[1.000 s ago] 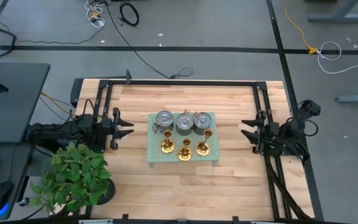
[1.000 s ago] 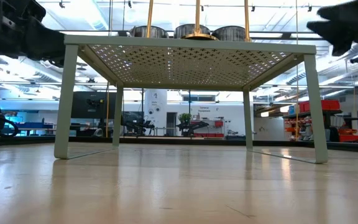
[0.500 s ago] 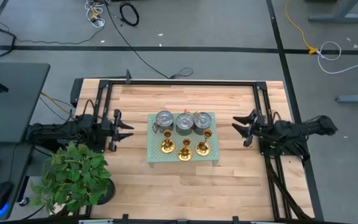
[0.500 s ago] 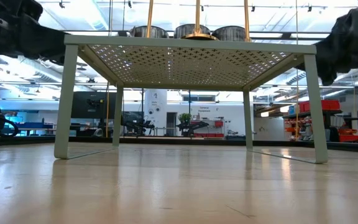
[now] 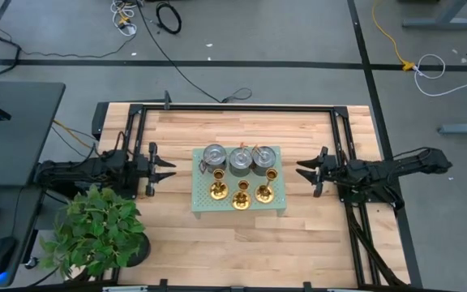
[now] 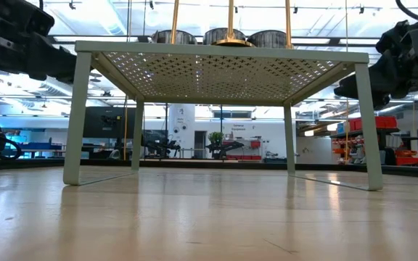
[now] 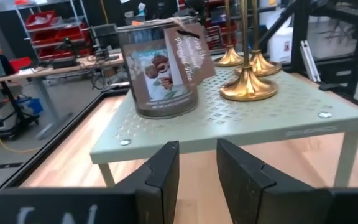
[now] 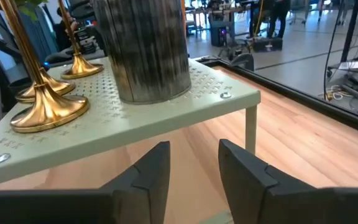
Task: Pick & Place candle stick holders
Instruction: Return to Home Position
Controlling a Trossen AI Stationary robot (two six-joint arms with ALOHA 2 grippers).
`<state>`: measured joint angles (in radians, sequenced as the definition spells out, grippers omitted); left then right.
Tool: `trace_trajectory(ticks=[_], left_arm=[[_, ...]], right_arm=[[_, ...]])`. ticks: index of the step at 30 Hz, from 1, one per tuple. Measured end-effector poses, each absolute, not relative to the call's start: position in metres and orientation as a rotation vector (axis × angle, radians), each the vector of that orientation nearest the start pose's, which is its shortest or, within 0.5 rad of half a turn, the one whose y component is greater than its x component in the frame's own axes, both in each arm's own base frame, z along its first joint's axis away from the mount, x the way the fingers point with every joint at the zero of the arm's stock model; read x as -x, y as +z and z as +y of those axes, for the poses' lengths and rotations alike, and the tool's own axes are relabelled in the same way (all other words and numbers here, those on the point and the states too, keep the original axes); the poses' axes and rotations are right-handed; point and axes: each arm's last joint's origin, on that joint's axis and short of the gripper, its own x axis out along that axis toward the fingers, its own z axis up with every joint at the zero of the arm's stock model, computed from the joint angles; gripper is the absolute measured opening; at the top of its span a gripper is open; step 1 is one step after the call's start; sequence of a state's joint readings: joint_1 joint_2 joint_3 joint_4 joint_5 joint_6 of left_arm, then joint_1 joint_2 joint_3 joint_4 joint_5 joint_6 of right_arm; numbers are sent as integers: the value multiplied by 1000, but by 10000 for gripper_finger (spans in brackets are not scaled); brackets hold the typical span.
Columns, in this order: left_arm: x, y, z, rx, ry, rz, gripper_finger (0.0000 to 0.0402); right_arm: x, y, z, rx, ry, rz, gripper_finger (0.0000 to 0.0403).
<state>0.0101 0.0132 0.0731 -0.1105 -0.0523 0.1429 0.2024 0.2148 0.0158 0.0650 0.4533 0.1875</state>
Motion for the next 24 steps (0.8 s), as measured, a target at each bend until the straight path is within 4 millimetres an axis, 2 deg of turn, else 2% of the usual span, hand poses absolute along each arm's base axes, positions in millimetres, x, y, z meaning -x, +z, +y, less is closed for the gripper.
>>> trace_trajectory(ticks=[7,24], left_arm=[[-93,177,3,-91,64,51,110],[-94,177,3,-92,64,52,110]], right_arm=[[-107,158,9,-144,-261,103,135],[-107,158,9,-146,-263,102,135]])
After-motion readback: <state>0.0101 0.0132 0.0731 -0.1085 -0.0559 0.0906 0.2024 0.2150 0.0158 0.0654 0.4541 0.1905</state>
